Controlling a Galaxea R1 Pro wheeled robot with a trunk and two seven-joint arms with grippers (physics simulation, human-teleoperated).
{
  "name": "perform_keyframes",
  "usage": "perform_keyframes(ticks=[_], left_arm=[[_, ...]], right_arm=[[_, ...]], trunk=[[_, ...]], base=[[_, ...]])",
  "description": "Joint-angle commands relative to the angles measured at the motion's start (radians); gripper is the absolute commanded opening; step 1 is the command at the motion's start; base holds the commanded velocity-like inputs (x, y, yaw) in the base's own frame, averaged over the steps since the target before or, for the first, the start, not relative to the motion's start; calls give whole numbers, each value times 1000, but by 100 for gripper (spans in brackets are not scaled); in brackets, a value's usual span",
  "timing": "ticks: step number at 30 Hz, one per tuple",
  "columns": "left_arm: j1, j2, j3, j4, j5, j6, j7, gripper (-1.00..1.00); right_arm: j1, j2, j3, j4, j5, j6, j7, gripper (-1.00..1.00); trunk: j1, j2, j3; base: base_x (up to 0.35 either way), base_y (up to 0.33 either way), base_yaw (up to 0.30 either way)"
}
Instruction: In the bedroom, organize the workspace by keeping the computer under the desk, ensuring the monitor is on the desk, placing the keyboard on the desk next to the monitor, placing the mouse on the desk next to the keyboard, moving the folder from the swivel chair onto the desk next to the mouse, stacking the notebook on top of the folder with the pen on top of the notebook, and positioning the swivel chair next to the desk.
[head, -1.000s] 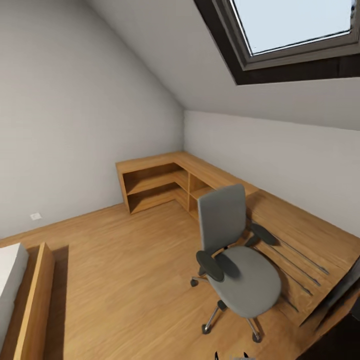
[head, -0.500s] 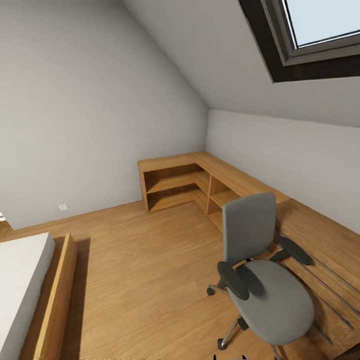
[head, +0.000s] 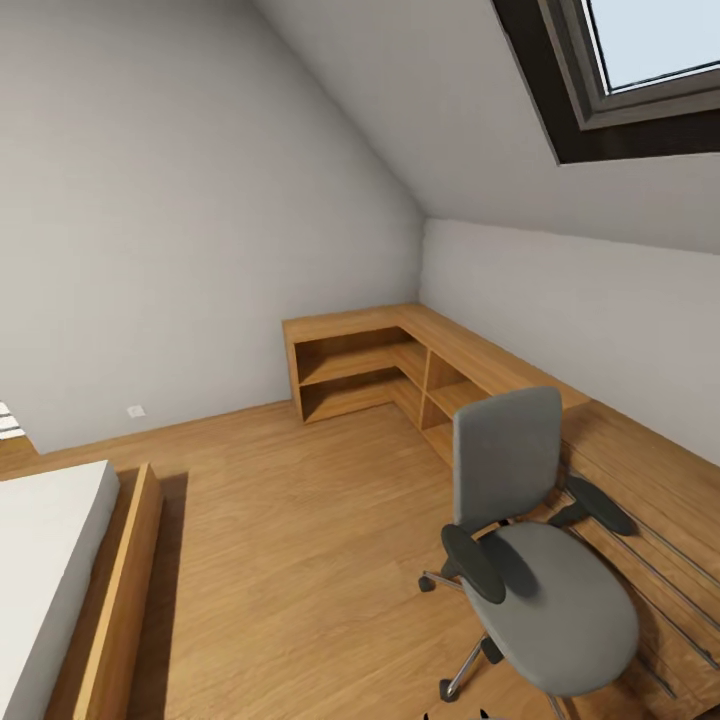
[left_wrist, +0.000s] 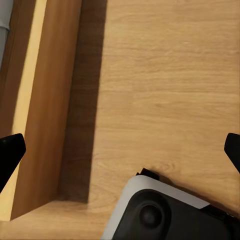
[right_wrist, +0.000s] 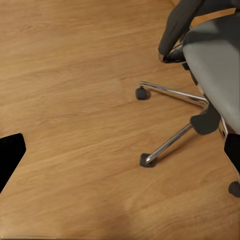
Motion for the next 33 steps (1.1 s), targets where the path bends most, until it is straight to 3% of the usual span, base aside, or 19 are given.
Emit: perform_keyframes(ticks=[1,17,33], left_arm=[[-1,0,-8,0,1,-1,7,100],[-1,1,-7,0,2,4,7,100],[-1,2,-7,0,2,3,1,100]], right_arm=[[0,0,8,0,4,0,-7,100],[4,1,8,-2,25,0,0,100],[4,5,9,-2,24,-1,-2,100]], trunk=[[1,-2,-2],[1,-2,-2],[1,-2,-2]], base=[[0,0,6],[0,0,1],[287,115,266]])
